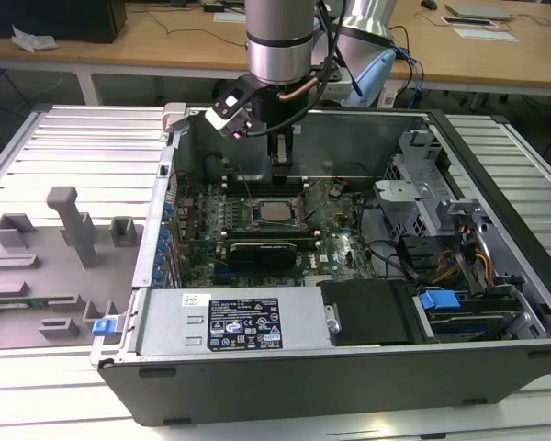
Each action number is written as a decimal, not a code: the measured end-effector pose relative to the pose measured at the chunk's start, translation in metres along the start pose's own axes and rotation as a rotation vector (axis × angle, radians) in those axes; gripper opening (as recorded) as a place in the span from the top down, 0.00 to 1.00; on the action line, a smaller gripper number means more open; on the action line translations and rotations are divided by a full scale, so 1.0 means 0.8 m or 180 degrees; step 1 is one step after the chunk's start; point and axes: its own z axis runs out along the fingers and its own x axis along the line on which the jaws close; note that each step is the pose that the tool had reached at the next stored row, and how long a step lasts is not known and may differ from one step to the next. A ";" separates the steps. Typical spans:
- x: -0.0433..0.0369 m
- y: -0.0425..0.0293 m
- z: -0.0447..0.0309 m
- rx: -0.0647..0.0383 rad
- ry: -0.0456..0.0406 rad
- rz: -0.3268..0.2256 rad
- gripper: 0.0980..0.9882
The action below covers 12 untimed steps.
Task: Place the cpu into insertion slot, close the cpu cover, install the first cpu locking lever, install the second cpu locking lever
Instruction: 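Close the cpu cover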
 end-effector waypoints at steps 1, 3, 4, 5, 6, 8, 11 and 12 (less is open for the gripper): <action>0.000 0.0072 0.0006 0.0000 0.0000 0.0000 0.99; 0.000 0.0122 0.0010 0.0000 0.0000 0.0000 0.99; 0.000 0.0149 0.0012 0.0000 0.0000 0.0000 0.99; 0.000 0.0173 0.0014 0.0000 0.0000 0.0000 0.99; 0.001 0.0203 0.0016 0.0000 0.0000 0.0000 0.99; 0.001 0.0267 0.0021 0.0000 0.0000 0.0000 0.99; 0.001 0.0410 0.0032 0.0000 0.0000 0.0000 0.99; 0.001 0.0446 0.0035 0.0000 0.0000 0.0000 0.99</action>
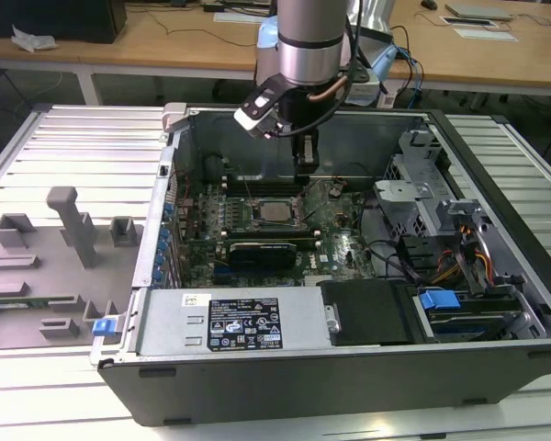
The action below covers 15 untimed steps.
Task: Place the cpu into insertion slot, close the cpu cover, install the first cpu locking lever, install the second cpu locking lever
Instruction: 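Close the cpu cover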
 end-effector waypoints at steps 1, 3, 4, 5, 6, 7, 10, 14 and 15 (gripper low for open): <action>0.000 0.0025 0.0002 0.0000 0.0000 0.0000 0.99; 0.000 0.0076 0.0006 0.0000 0.0000 0.0000 0.99; 0.000 0.0090 0.0007 0.0000 0.0000 0.0000 0.99; 0.000 0.0105 0.0009 0.0000 0.0000 0.0000 0.99; 0.000 0.0134 0.0011 0.0000 0.0000 0.0000 0.99; 0.000 0.0163 0.0013 0.0000 0.0000 0.0000 0.99; 0.001 0.0223 0.0017 0.0000 0.0000 0.0000 0.99; 0.001 0.0318 0.0025 0.0000 0.0000 0.0000 0.99; 0.001 0.0334 0.0026 0.0000 0.0000 0.0000 0.99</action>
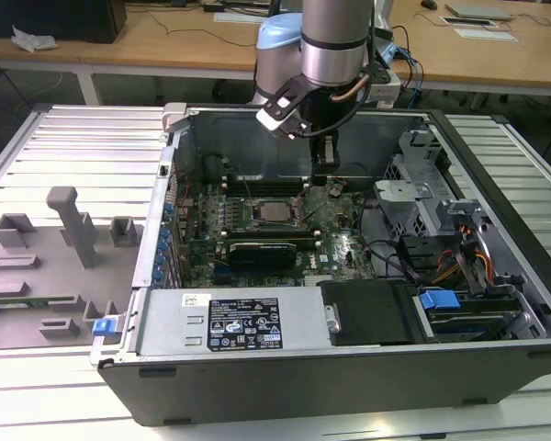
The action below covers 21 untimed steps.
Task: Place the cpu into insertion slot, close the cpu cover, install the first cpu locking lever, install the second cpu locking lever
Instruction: 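Close the cpu cover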
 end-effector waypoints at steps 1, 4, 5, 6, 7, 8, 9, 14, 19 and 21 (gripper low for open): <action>0.000 0.0044 0.0004 0.0000 0.0000 0.0000 0.99; 0.001 0.0191 0.0015 0.0000 0.0000 0.0000 0.99; 0.001 0.0259 0.0021 0.0000 0.0000 0.0000 0.99; 0.001 0.0312 0.0026 0.0001 0.0000 0.0000 0.99; 0.001 0.0333 0.0030 0.0002 0.0000 0.0000 0.99; 0.001 0.0348 0.0035 0.0004 0.0000 0.0000 0.99; 0.001 0.0359 0.0045 0.0006 0.0000 0.0000 0.99; 0.001 0.0369 0.0173 0.0022 -0.0004 0.0000 0.99; 0.001 0.0374 0.0259 0.0037 -0.0008 0.0000 0.99; 0.001 0.0374 0.0259 0.0037 -0.0008 0.0000 0.99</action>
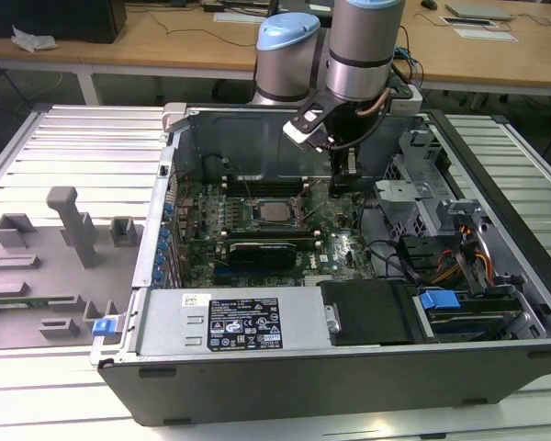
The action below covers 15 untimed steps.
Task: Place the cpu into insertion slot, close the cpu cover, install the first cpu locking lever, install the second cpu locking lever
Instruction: 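Close the cpu cover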
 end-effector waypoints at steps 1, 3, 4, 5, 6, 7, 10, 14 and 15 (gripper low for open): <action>0.000 0.0000 0.0000 0.0000 0.0000 0.0000 0.99; 0.000 0.0002 0.0004 0.0022 0.0001 -0.0001 0.99; 0.000 0.0003 0.0006 0.0069 0.0000 0.0000 0.99; 0.000 0.0007 0.0007 0.0159 -0.0004 0.0001 0.99; 0.000 0.0011 0.0009 0.0222 -0.0006 0.0001 0.99; 0.000 0.0016 0.0010 0.0277 -0.0007 0.0002 0.99; 0.000 0.0031 0.0014 0.0491 -0.0014 0.0004 0.99; 0.000 0.0043 0.0019 0.0699 -0.0019 0.0005 0.99; 0.000 0.0043 0.0018 0.0702 -0.0020 0.0006 0.99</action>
